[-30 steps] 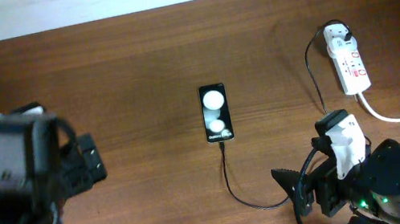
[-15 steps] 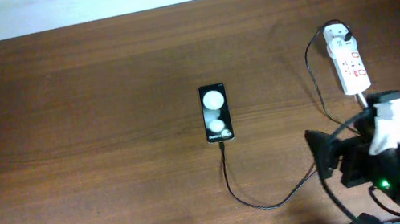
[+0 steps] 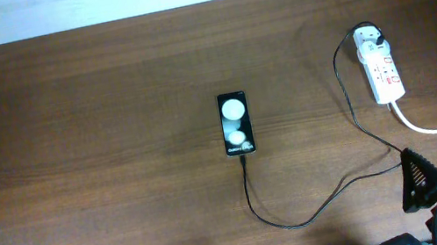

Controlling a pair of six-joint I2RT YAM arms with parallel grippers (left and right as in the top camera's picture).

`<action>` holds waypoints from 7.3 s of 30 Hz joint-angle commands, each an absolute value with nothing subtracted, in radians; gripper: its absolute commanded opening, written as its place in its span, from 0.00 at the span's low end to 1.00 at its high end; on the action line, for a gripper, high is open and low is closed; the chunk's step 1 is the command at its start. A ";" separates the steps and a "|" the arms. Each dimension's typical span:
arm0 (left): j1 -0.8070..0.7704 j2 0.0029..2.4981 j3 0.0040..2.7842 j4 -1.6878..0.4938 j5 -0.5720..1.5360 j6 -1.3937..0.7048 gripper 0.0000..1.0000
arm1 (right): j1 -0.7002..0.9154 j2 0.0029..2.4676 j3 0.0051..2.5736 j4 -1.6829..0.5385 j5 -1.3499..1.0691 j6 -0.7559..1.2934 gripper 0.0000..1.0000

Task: Plug charger to phone and switch on socket

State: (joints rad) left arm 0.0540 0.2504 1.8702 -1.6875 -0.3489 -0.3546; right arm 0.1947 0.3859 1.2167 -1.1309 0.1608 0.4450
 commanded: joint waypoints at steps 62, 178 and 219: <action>0.072 0.008 0.096 -0.204 -0.175 -0.485 0.99 | 0.150 0.883 1.082 -1.235 -0.120 0.555 0.04; 0.072 0.040 0.009 -0.080 0.038 0.031 0.99 | -0.255 1.068 1.766 -1.698 -0.139 0.288 0.99; 0.072 0.040 0.009 -0.080 0.038 0.031 0.99 | 0.083 0.003 0.033 0.042 -0.014 0.295 0.99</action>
State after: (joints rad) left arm 0.0692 0.0433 0.0147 -0.0784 0.0269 0.0120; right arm 0.0795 0.0154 0.0490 0.0334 -0.0269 0.2882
